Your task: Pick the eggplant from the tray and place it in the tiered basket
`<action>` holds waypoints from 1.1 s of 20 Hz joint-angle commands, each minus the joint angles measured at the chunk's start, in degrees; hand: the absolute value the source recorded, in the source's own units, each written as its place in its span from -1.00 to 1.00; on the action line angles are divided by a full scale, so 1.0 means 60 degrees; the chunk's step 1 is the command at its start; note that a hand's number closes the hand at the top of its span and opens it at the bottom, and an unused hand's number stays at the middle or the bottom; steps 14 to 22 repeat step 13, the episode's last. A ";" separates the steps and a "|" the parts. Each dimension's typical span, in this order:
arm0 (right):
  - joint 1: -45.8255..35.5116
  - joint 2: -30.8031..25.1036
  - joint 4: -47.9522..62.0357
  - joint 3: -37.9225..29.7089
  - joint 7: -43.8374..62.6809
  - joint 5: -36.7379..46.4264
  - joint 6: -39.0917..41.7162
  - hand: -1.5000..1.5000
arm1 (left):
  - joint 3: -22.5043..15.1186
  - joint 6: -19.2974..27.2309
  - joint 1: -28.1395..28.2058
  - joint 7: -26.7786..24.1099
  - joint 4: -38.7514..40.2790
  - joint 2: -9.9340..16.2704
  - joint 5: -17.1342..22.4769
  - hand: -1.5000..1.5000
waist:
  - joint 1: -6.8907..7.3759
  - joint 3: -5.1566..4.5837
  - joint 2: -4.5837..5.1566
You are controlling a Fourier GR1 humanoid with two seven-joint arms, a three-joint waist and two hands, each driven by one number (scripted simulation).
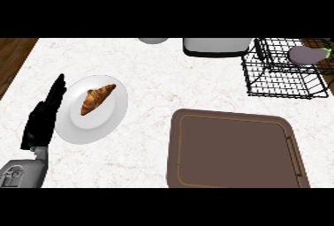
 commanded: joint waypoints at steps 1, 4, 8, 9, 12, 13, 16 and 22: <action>0.0151 -0.1303 0.0191 -0.0741 0.0317 -0.0759 0.1353 -1.00 | 0.0025 -0.0004 -0.0081 0.0571 -0.0323 0.0057 -0.0066 0.00 | -0.0052 0.0009 -0.0013; 0.1060 -0.1632 -0.0069 -0.1214 0.0044 -0.1408 0.2004 -1.00 | 0.0154 -0.0200 -0.0212 0.0389 -0.0091 0.0106 0.0050 0.00 | -0.0173 0.0005 -0.0024; 0.2705 -0.2167 -0.0810 -0.1733 -0.0612 -0.2155 0.3076 -1.00 | 0.0347 -0.0048 0.0067 0.0221 -0.0070 0.0058 0.0001 0.00 | -0.0264 0.0002 -0.0053; 0.3081 -0.2396 -0.0432 -0.2101 -0.1175 -0.2369 0.3054 -1.00 | -0.0009 0.0166 0.0373 0.0027 -0.0346 -0.0230 -0.0284 0.00 | -0.0200 0.0011 -0.0028; 0.3724 -0.2799 -0.0200 -0.2680 -0.1914 -0.2941 0.3509 -1.00 | 0.0191 -0.0098 0.0185 0.0198 -0.0310 -0.0064 -0.0122 0.00 | -0.0116 0.0012 0.0003; 0.3924 -0.2936 -0.0373 -0.2855 -0.1935 -0.3190 0.3887 -1.00 | 0.0510 -0.0278 -0.0283 0.0556 -0.0118 0.0189 0.0100 0.00 | -0.0179 0.0009 -0.0009; 0.3924 -0.2936 -0.0373 -0.2855 -0.1935 -0.3190 0.3887 -1.00 | 0.0510 -0.0278 -0.0283 0.0556 -0.0118 0.0189 0.0100 0.00 | -0.0179 0.0009 -0.0009; 0.3924 -0.2936 -0.0373 -0.2855 -0.1935 -0.3190 0.3887 -1.00 | 0.0510 -0.0278 -0.0283 0.0556 -0.0118 0.0189 0.0100 0.00 | -0.0179 0.0009 -0.0009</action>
